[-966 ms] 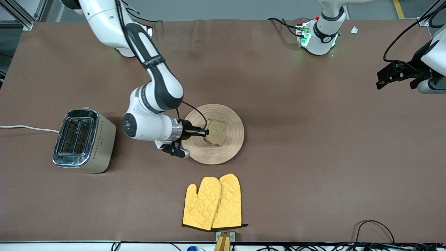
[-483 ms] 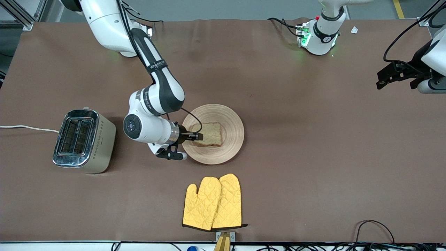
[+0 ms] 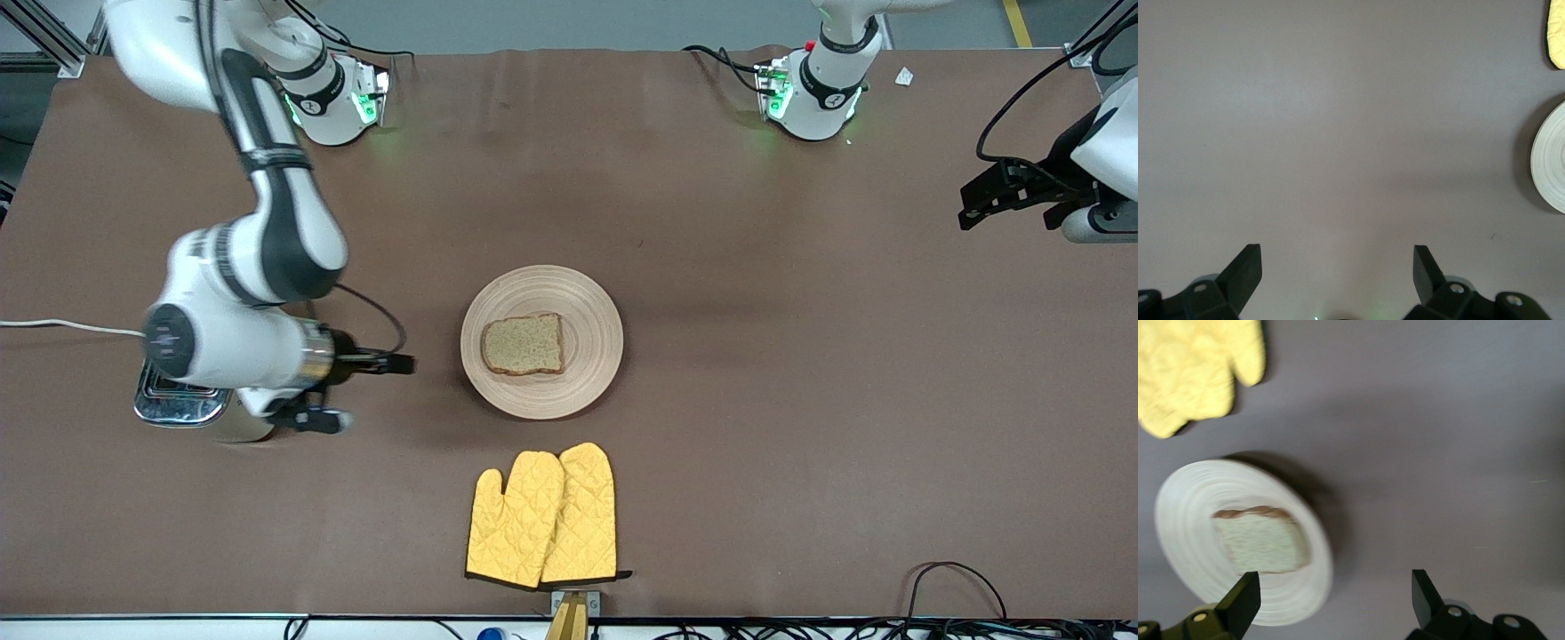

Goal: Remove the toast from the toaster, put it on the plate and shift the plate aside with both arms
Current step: 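Open the right gripper and withdraw it from the plate, then reach the left gripper to the plate rim and grasp it while the right gripper returns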

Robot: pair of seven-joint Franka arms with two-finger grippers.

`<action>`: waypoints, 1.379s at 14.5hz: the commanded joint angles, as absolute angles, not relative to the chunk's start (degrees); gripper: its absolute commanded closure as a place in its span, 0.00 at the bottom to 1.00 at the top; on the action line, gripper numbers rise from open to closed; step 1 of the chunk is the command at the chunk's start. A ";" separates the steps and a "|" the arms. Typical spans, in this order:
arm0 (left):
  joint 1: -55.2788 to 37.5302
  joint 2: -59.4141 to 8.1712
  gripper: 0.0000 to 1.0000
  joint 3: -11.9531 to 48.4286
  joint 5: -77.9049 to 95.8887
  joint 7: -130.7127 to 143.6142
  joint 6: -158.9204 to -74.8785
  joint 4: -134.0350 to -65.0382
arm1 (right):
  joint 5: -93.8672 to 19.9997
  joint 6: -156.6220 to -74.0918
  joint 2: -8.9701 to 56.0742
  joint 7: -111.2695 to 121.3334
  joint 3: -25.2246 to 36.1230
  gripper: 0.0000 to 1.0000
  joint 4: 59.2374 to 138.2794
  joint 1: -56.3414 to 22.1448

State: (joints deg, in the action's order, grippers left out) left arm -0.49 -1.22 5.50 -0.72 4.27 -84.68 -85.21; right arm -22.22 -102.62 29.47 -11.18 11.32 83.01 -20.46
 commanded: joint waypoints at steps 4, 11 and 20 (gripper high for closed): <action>0.87 -8.60 0.00 5.45 10.33 3.25 -85.07 -82.70 | -8.28 -98.09 23.30 -1.69 10.37 0.00 84.29 -11.70; 1.15 -22.22 0.00 6.76 24.59 -8.15 -97.44 -85.77 | -3.35 -92.47 15.31 6.04 10.81 0.00 84.64 -4.14; 0.79 -39.27 0.00 18.70 40.32 -21.61 -122.92 -91.66 | 0.09 -89.75 -0.09 7.29 10.63 0.00 91.68 -2.99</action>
